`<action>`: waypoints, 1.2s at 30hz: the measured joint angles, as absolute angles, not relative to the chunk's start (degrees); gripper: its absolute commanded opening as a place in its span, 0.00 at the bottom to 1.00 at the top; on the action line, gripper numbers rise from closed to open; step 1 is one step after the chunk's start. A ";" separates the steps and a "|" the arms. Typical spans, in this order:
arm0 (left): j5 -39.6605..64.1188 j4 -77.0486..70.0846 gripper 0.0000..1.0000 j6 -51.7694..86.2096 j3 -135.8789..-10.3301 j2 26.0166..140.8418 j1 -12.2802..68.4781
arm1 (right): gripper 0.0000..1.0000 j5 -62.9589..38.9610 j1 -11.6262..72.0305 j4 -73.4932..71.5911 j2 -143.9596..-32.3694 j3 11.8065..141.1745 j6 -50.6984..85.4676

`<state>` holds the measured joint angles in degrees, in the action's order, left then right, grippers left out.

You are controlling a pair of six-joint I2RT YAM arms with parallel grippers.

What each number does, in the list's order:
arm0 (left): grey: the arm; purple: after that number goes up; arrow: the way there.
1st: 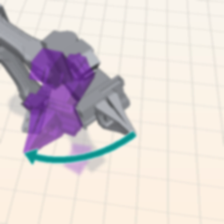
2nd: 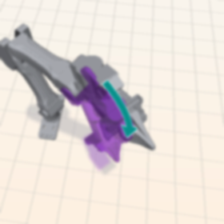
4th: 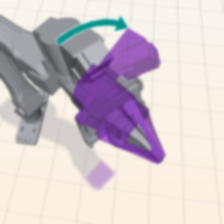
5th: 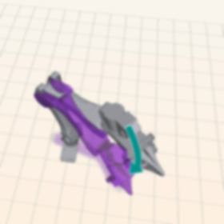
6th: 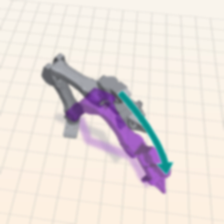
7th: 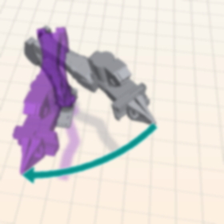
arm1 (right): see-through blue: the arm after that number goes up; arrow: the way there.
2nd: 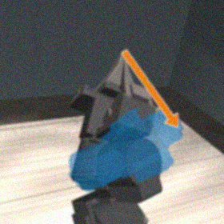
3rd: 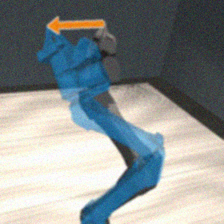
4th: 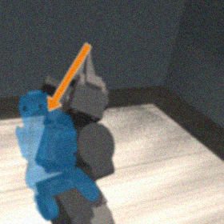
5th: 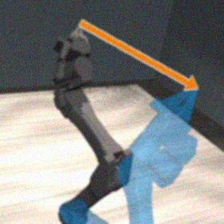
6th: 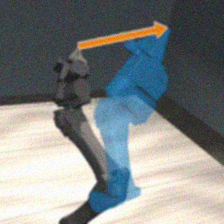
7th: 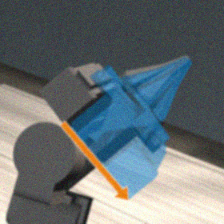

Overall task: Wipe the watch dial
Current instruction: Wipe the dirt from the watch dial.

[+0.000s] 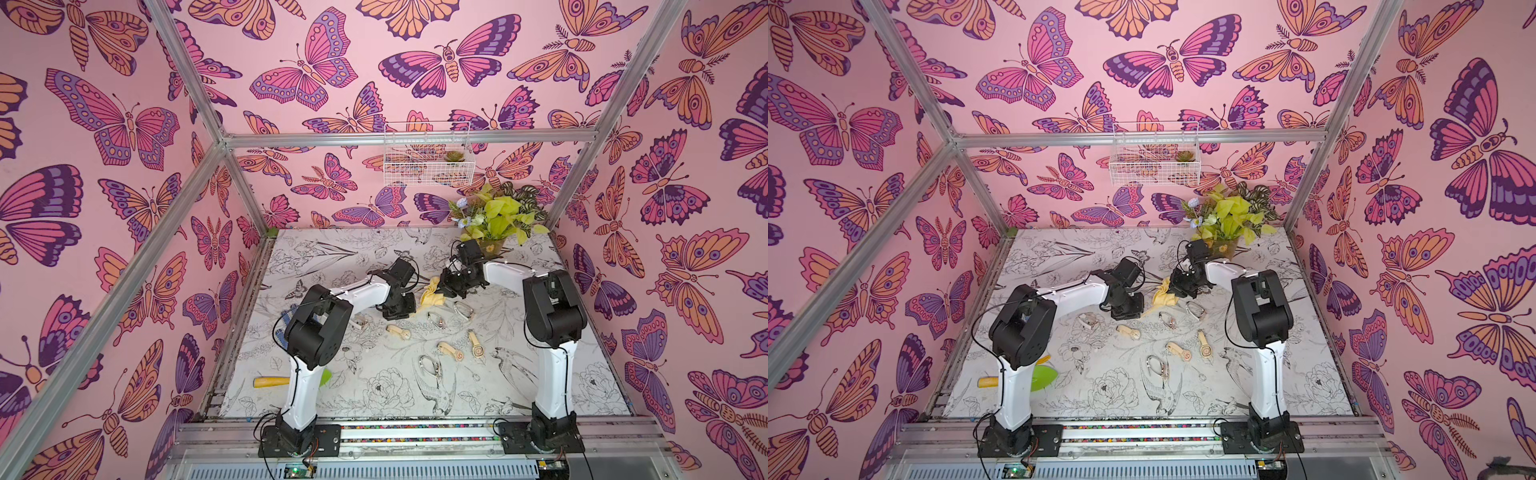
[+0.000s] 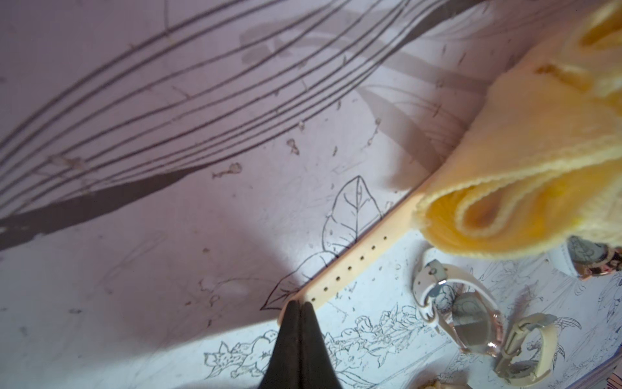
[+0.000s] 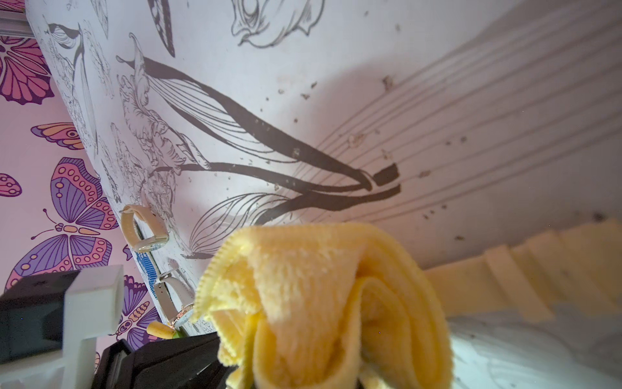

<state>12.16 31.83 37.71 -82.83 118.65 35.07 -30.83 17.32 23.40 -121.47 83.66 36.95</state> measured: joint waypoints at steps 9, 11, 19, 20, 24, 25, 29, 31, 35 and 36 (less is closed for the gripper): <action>11.81 35.53 0.00 35.00 -86.00 120.40 35.18 | 0.00 -28.21 16.80 27.35 -120.25 83.66 34.44; 11.79 35.92 0.00 34.72 -86.35 120.57 35.18 | 0.00 -27.86 16.23 28.03 -120.09 83.66 34.00; 11.49 36.32 0.00 34.06 -86.56 120.64 35.29 | 0.00 -25.32 14.04 31.07 -119.94 84.36 32.47; 11.49 36.36 0.00 33.93 -86.56 120.64 35.29 | 0.00 -25.06 14.04 31.55 -119.94 84.75 32.29; 11.31 36.58 0.00 33.45 -86.72 120.66 35.29 | 0.00 -24.45 13.98 33.19 -119.94 87.26 31.62; 11.29 36.60 0.00 33.41 -86.72 120.66 35.29 | 0.00 -24.47 13.96 33.39 -119.94 88.01 31.62; 11.31 36.64 0.00 33.26 -86.72 120.66 35.18 | 0.00 -26.35 13.91 33.17 -119.94 90.70 31.94; 11.14 36.80 0.00 33.17 -86.65 120.60 34.81 | 0.00 -27.38 14.04 32.97 -119.94 91.96 32.38; 10.22 37.60 0.00 32.51 -86.13 120.03 32.60 | 0.00 -28.91 14.81 32.49 -119.94 93.67 33.01; 9.78 37.78 0.00 32.29 -85.86 119.77 31.79 | 0.00 -29.21 15.20 32.36 -119.94 93.84 33.01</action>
<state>9.78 37.78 32.29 -85.86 119.77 31.79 -29.21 15.20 32.36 -119.94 93.84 33.01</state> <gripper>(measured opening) 0.049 0.119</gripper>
